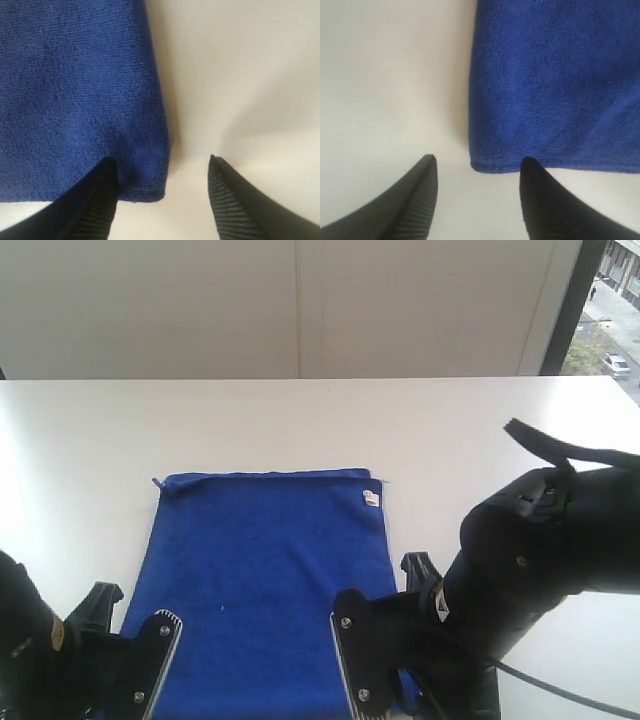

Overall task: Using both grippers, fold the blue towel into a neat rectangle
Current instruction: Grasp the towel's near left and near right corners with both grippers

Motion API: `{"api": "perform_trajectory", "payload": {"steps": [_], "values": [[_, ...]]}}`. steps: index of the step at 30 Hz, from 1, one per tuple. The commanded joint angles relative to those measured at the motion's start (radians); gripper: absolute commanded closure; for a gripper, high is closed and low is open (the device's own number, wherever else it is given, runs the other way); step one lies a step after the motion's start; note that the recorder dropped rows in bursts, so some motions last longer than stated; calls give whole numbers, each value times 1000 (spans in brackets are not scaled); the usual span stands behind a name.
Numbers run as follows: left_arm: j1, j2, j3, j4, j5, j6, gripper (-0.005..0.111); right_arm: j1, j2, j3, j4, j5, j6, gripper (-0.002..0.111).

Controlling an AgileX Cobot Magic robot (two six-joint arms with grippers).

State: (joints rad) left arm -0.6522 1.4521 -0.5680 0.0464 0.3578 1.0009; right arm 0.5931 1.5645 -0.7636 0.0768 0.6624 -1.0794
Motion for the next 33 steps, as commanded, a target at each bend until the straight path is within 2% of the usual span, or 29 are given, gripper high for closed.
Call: {"api": "perform_trajectory", "payload": {"steps": [1,8,15,25,28,29,33], "values": [[0,-7,19,0,-38,-6,48,3,-1,19,39,-52,-22,59],[5,-7,19,4,-50,-10,48,3,-1,20,50,-63,-22,59],[48,-7,19,4,-50,-43,48,3,45,20,62,-65,-22,59],[48,-7,29,-12,-43,-43,48,3,100,20,62,-76,-22,60],[48,-7,40,-12,-43,-39,54,3,102,20,62,-74,-22,64],[48,-7,44,-12,-43,-37,61,3,102,20,62,-69,-20,71],[48,-7,45,-15,-51,-37,81,3,102,20,62,-59,-20,88]]}}
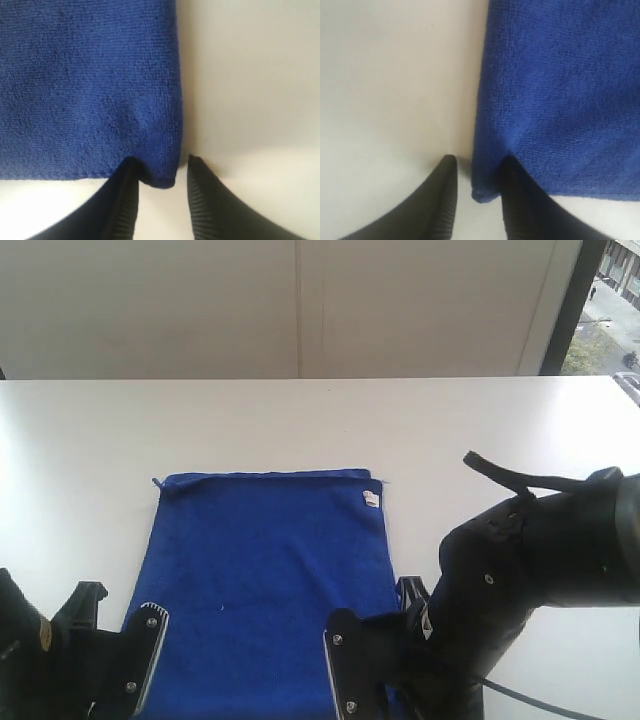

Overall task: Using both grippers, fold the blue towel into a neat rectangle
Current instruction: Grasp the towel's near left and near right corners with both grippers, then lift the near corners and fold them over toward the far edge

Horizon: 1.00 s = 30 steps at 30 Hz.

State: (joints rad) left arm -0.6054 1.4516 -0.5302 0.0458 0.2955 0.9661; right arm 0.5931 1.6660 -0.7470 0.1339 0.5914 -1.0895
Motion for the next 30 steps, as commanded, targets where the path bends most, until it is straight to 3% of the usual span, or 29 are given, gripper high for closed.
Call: {"api": "perform_trajectory", "payload": {"steps": [1,5,12,20,24,28,30], "values": [[1,-7,7,-14,12,-4,85,3,1,4,5,12,-10,90],[1,-8,7,-14,12,-9,107,3,1,4,5,15,-6,102],[1,-71,7,-14,47,-9,107,3,-47,-1,5,68,-6,108],[1,-259,5,-25,242,-122,107,3,-193,-1,5,213,44,108],[1,-299,5,-111,306,-132,107,5,-215,-1,18,275,44,108],[1,-323,5,-119,284,-130,107,5,-228,-1,18,242,51,108],[1,-327,4,-115,200,-130,107,5,-239,-16,-5,162,98,108]]}}
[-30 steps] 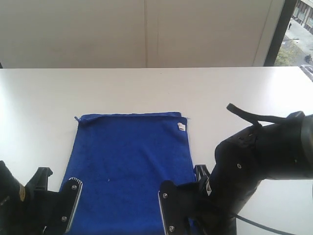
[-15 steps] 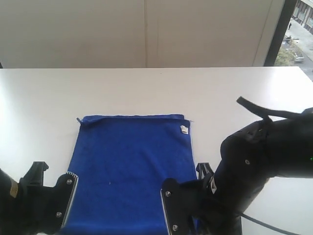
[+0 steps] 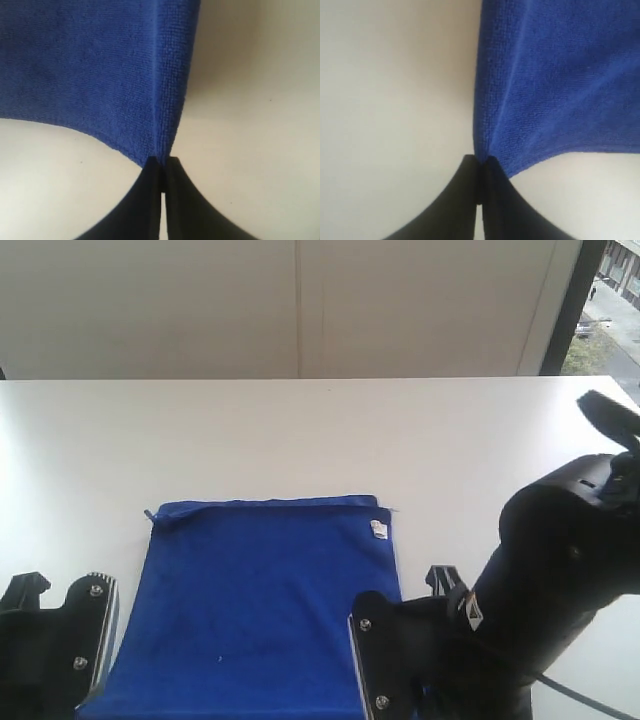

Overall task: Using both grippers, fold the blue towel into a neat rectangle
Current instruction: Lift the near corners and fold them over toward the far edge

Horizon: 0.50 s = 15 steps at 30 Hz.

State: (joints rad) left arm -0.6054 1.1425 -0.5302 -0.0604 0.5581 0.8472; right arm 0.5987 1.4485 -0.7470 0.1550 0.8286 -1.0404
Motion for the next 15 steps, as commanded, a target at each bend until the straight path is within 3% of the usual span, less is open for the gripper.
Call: {"api": "perform_trajectory", "payload": {"steps": [1,6,9,15], "values": [[1,-18,4,1,-88,-11,107,-1,-22,-23,-53,-89,75,108],[6,-18,4,93,-243,-22,107,-1,-22,-63,-270,-187,299,108],[64,-8,4,103,-414,-22,107,-2,-22,-69,-424,-276,433,108],[107,99,4,103,-709,47,107,-14,23,-74,-842,-370,872,108]]}}
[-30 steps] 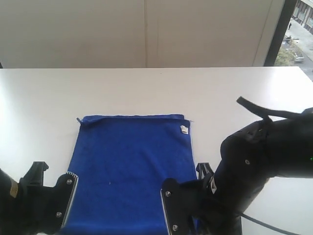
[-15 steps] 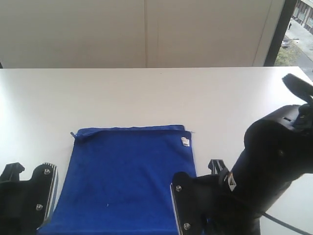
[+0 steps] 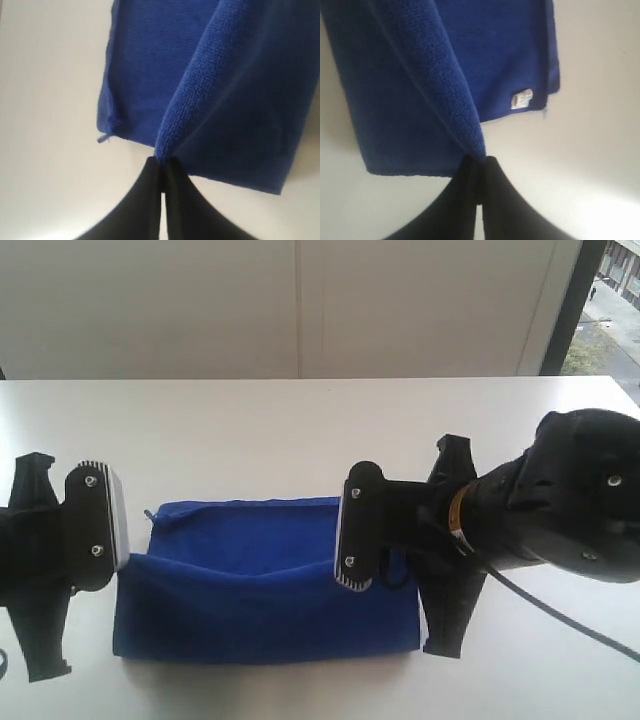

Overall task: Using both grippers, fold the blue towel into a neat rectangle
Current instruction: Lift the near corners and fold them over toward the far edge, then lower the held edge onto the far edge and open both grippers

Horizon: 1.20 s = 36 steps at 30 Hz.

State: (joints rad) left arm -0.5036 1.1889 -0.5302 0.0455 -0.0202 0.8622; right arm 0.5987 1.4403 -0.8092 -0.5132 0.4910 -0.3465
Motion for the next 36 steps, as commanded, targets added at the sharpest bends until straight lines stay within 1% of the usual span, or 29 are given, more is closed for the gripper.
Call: {"api": "perform_trajectory", "payload": {"steps": [1,5,12,16,20,24,31,36], "values": [[13,97,-7,-3,-176,34,107,-31,55,-24,-226,-38,235,108],[49,186,-53,-7,-197,34,107,-69,99,-56,-252,-105,264,108],[119,339,-152,-7,-275,34,107,-134,218,-146,-254,-139,264,108],[122,441,-226,-7,-279,34,107,-161,297,-207,-256,-179,264,108],[122,510,-265,-7,-309,34,107,-182,364,-262,-259,-178,264,108],[124,545,-296,-7,-309,34,107,-199,412,-300,-261,-181,266,108],[176,545,-303,-21,-302,34,107,-215,466,-334,-262,-194,270,108],[190,547,-303,-21,-302,32,107,-221,493,-336,-262,-266,290,108]]}}
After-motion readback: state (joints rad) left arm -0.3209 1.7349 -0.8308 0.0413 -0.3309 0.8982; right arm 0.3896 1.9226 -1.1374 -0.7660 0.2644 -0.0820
